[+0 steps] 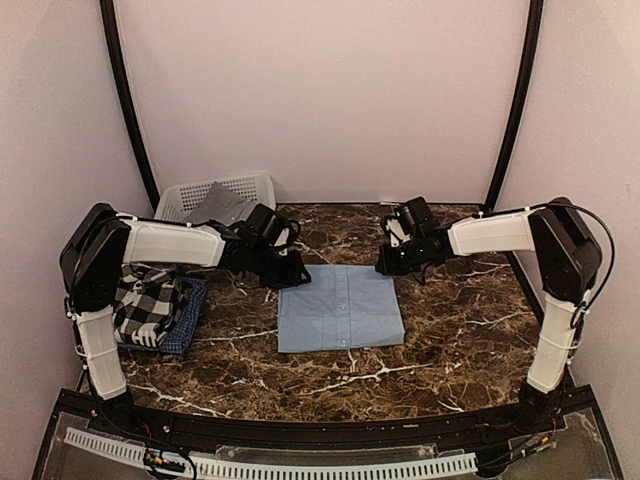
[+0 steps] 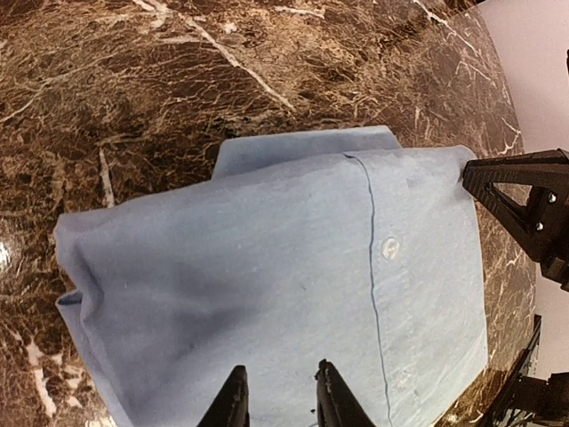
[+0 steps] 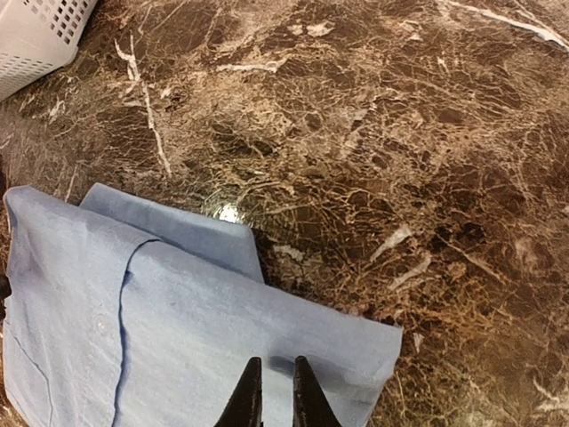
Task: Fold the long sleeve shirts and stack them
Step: Adjust the square-folded shirt at the center of the board.
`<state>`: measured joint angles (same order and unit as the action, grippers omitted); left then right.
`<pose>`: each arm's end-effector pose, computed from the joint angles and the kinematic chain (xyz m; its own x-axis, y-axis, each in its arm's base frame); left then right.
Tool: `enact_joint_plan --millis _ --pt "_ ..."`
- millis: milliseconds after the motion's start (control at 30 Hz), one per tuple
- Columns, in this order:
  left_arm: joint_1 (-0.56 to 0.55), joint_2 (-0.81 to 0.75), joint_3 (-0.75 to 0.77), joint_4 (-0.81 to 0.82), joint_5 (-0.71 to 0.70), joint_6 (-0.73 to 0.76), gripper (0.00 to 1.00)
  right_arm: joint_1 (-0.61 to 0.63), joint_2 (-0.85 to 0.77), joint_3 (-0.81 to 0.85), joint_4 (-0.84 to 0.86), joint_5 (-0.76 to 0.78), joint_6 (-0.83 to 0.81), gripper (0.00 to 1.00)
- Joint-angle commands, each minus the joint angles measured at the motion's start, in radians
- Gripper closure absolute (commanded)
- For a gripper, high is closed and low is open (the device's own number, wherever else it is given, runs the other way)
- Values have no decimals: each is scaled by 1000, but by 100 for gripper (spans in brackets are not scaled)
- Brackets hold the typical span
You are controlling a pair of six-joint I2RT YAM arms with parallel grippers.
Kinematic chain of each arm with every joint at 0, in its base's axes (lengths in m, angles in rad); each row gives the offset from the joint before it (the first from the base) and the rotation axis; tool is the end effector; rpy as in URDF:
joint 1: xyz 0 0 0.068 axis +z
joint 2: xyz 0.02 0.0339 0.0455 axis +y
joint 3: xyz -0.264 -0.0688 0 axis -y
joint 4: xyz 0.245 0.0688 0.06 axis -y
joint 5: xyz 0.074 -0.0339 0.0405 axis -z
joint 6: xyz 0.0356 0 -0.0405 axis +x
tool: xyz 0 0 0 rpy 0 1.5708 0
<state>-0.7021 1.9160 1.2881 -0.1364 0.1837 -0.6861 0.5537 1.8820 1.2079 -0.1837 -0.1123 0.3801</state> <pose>0.3176 -0.2772 0.1911 -0.8748 -0.0758 -0.4784 0.2344 0.7980 -0.5551 0.3392 0.2144 0.1760 -0.8145 -0.0701 -0.5760 -0.3044 0.8967 0.3214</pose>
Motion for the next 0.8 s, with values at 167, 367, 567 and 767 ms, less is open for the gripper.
enact_joint_plan --millis 167,367,567,767 --pt "67 123 136 -61 -50 42 77 -37 165 164 -33 -6 -31 88" --pt "124 177 138 -84 -39 50 78 -57 220 198 -49 -26 -40 83" --pt "144 182 136 -111 -35 63 78 -58 193 232 -88 -14 -57 76" --pt "147 127 168 -164 -61 82 75 -56 92 247 -134 8 -73 66"
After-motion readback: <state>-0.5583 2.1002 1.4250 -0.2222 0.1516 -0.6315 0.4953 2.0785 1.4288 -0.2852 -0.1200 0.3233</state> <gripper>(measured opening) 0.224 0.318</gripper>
